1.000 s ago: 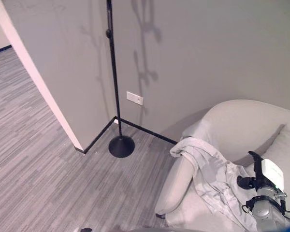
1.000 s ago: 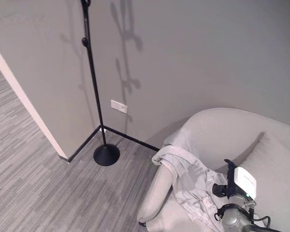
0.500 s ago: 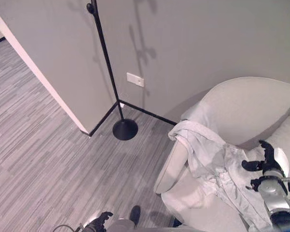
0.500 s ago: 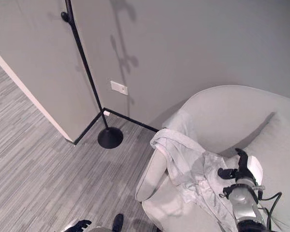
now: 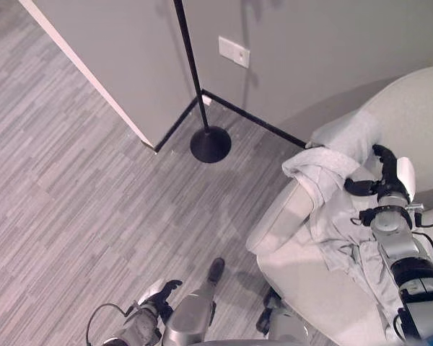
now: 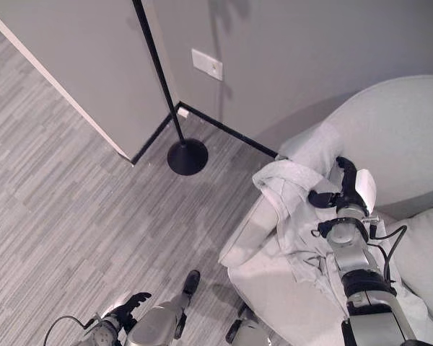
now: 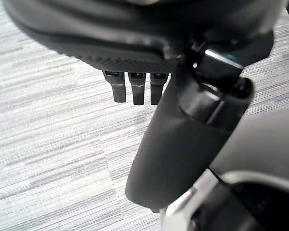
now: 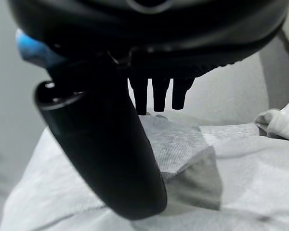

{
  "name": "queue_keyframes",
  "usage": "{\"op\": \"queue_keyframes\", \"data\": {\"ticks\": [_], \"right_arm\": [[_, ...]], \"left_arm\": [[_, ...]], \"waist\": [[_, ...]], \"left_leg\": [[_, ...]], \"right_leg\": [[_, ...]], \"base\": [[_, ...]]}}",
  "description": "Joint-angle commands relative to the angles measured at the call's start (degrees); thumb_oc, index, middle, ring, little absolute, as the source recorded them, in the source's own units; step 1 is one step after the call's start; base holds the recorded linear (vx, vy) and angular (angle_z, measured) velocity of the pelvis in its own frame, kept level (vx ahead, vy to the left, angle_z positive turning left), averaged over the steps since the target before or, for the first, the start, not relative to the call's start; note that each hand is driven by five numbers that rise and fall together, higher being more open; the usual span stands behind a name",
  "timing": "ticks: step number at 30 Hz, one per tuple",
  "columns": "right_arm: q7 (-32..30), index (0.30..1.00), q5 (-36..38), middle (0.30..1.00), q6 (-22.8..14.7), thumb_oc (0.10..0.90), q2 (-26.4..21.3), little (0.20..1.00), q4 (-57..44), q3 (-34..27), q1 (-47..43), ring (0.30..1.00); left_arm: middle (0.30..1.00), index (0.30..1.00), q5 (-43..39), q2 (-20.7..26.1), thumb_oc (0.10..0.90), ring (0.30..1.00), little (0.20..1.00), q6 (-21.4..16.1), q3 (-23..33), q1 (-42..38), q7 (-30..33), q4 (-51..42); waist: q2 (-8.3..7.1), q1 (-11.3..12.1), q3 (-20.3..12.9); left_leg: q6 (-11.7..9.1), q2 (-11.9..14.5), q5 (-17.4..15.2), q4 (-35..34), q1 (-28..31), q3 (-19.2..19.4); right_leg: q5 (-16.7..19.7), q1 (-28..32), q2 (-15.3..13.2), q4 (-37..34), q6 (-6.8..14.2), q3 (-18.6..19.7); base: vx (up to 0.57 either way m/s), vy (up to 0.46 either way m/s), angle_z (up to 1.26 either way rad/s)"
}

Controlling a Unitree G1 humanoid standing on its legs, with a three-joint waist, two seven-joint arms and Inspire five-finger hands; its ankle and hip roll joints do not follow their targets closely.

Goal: Hang the clothes on the sofa on the clothes rack.

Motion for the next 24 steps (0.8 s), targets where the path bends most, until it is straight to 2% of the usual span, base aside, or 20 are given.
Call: {"op": "queue_keyframes", "data": {"ticks": [1, 5, 7, 15, 18, 19, 21, 24], "right_arm": [[-0.79, 0.900, 4.58, 0.900, -4.14, 0.800, -3.26, 0.900, -0.21, 2.70, -7.94, 0.900], [0.94, 0.900, 7.62, 0.900, -3.50, 0.800, -0.27, 0.900, 4.21, 5.69, -10.38, 0.900], [4.45, 0.900, 10.64, 0.900, -2.44, 0.800, 2.60, 0.900, 7.09, 8.50, -10.74, 0.900], [10.25, 0.900, 14.89, 0.900, -2.42, 0.800, 8.82, 0.900, 7.05, 13.21, -7.91, 0.900], [13.51, 0.900, 15.90, 0.900, -1.75, 0.800, 10.01, 0.900, 10.37, 15.91, -8.05, 0.900], [15.40, 0.900, 17.92, 0.900, -1.27, 0.800, 11.07, 0.900, 16.33, 16.37, -8.48, 0.900], [16.62, 0.300, 18.97, 0.300, -0.66, 0.400, 11.93, 0.300, 20.59, 16.97, -9.72, 0.300], [17.42, 0.300, 18.79, 0.300, -0.27, 0.400, 13.17, 0.300, 24.38, 17.73, -10.28, 0.300]], "left_arm": [[0.900, 0.900, -2.93, -2.19, 0.800, 0.900, 0.900, -2.32, -3.44, -3.22, 2.04, 0.50], [0.900, 0.900, -3.60, -2.39, 0.800, 0.900, 0.900, -2.27, -3.93, -4.18, 2.99, 0.83], [0.900, 0.900, -4.77, -2.26, 0.800, 0.900, 0.900, -1.93, -3.24, -4.84, 3.69, 0.95], [0.900, 0.900, -4.73, -1.62, 0.800, 0.900, 0.900, -1.62, -2.56, -5.15, 3.97, 0.52], [0.900, 0.900, -4.33, -0.75, 0.800, 0.900, 0.900, -1.64, -2.75, -5.25, 3.72, -0.63], [0.900, 0.900, -4.36, -0.27, 0.800, 0.900, 0.900, -1.69, -3.23, -5.53, 3.36, -1.34], [0.900, 0.900, -4.16, 0.23, 0.800, 0.900, 0.900, -1.78, -3.92, -6.04, 2.94, -2.12], [0.900, 0.900, -3.63, 0.50, 0.800, 0.900, 0.900, -1.63, -4.88, -6.44, 2.52, -2.78]], "waist": [[1.25, 2.35, -0.93], [1.69, 2.72, -0.12], [1.86, 2.89, 0.48], [1.63, 2.76, 1.37], [1.81, 3.16, 1.73], [2.24, 3.68, 1.99], [2.80, 4.18, 2.22], [3.32, 4.69, 2.39]], "left_leg": [[-2.23, 2.32, -0.73, -2.31, -3.01, -1.43], [-2.13, 1.77, -0.51, -2.31, -3.70, -1.50], [-2.11, 1.34, -0.31, -2.31, -4.16, -1.51], [-1.99, 0.87, -0.18, -2.31, -4.56, -1.64], [-1.99, 0.56, -0.09, -2.31, -4.85, -1.80], [-1.98, 0.25, 0.00, -2.31, -4.98, -1.94], [-1.98, -0.09, 0.09, -2.31, -5.22, -2.06], [-1.95, -0.42, 0.11, -2.31, -5.31, -2.09]], "right_leg": [[-0.88, 3.16, -5.54, 3.07, 5.02, 0.06], [-0.26, 2.64, -5.95, 2.71, 5.09, 0.13], [0.05, 2.41, -6.21, 2.43, 5.10, 0.09], [0.48, 2.27, -6.70, 2.48, 5.19, -0.15], [0.81, 2.23, -7.06, 2.37, 5.35, -0.45], [0.97, 2.29, -7.27, 2.34, 5.44, -0.90], [1.19, 2.31, -7.52, 2.17, 5.60, -1.12], [1.29, 2.44, -7.76, 1.98, 5.80, -1.33]], "base": [[-0.02, 0.047, -0.03], [-0.02, 0.042, -0.03], [-0.02, 0.037, -0.01], [0.00, 0.003, 0.00], [0.00, 0.000, 0.00], [0.00, 0.000, 0.00], [-0.01, 0.007, 0.02], [0.00, 0.010, 0.13]]}}
